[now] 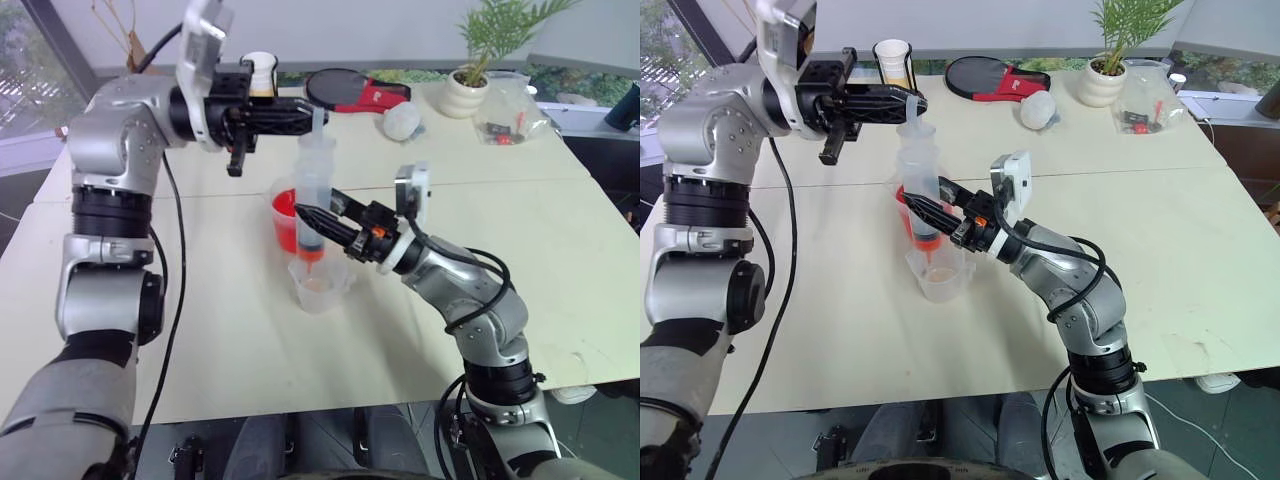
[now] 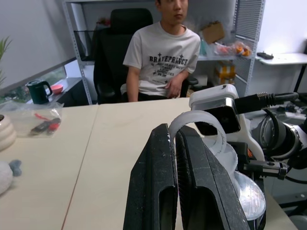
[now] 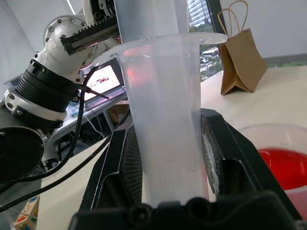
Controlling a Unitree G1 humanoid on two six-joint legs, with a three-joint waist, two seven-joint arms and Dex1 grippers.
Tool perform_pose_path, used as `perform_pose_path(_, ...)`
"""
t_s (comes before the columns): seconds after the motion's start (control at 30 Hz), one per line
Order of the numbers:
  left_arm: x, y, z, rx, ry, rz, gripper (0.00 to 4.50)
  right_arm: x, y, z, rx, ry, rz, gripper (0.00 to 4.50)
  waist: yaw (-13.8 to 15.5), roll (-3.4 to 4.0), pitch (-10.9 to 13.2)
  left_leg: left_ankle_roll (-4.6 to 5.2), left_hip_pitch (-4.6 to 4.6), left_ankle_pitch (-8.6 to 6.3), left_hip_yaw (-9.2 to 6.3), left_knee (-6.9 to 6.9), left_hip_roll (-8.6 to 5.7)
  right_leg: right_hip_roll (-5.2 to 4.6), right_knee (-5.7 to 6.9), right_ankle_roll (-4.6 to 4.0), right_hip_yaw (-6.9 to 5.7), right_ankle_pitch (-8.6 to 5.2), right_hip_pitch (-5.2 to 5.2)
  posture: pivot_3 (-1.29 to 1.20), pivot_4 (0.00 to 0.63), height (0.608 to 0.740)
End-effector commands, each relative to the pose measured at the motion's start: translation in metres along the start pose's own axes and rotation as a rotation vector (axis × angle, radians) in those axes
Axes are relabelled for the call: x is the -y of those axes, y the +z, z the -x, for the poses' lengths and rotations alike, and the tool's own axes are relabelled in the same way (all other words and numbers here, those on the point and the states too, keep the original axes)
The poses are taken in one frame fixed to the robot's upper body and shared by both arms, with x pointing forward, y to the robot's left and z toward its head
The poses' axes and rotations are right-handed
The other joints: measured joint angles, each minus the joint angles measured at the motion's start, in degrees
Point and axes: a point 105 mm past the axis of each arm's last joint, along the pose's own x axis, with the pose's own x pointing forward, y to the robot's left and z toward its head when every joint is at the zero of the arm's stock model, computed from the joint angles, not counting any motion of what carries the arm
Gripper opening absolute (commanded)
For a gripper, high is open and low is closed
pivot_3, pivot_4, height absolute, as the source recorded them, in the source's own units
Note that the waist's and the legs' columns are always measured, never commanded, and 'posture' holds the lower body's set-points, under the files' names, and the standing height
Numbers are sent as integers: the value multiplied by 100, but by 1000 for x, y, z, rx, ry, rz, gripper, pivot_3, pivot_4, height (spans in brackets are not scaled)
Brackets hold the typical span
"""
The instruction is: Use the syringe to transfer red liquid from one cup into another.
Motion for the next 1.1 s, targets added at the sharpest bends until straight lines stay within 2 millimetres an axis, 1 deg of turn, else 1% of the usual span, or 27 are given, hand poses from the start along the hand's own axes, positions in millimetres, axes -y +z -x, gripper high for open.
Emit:
perform_pose_path(0.03,12,-7,-11,-4,-73,10,27,-5,26,0,73,20,76,1370,-2,0,0,0,1,0,0,0,1,0,1,0,0,0,0,0,150,740)
perform_pose_path(0.13,14,-16,-11,-23,-69,13,27,-7,33,2,74,24,111,1370,-1,0,0,0,1,0,0,0,2,2,0,0,0,0,0,0,150,740)
perform_pose_path(0.27,13,-20,-12,-29,-66,20,27,-7,37,4,68,25,134,1370,7,0,0,0,0,0,1,2,-1,1,-1,0,1,0,1,0,150,740)
perform_pose_path(0.5,14,-26,-17,-27,-73,12,27,-3,37,7,35,21,184,1370,5,0,0,1,0,0,0,2,0,1,-1,0,2,0,1,0,150,740)
perform_pose_path(0.77,20,-45,-19,-62,-90,27,27,-4,45,5,36,26,207,1370,5,0,0,1,0,0,1,2,0,1,-2,0,2,0,1,0,150,740)
perform_pose_path(0.97,19,-52,-21,-77,-88,28,27,-2,49,6,34,27,217,1370,11,0,0,1,0,0,-1,2,0,1,-2,0,2,0,2,0,150,740)
perform_pose_path(1.1,15,-49,-20,-62,-72,29,27,-2,50,6,34,26,212,1370,10,0,0,1,0,0,2,2,0,1,-4,0,2,0,2,0,150,740)
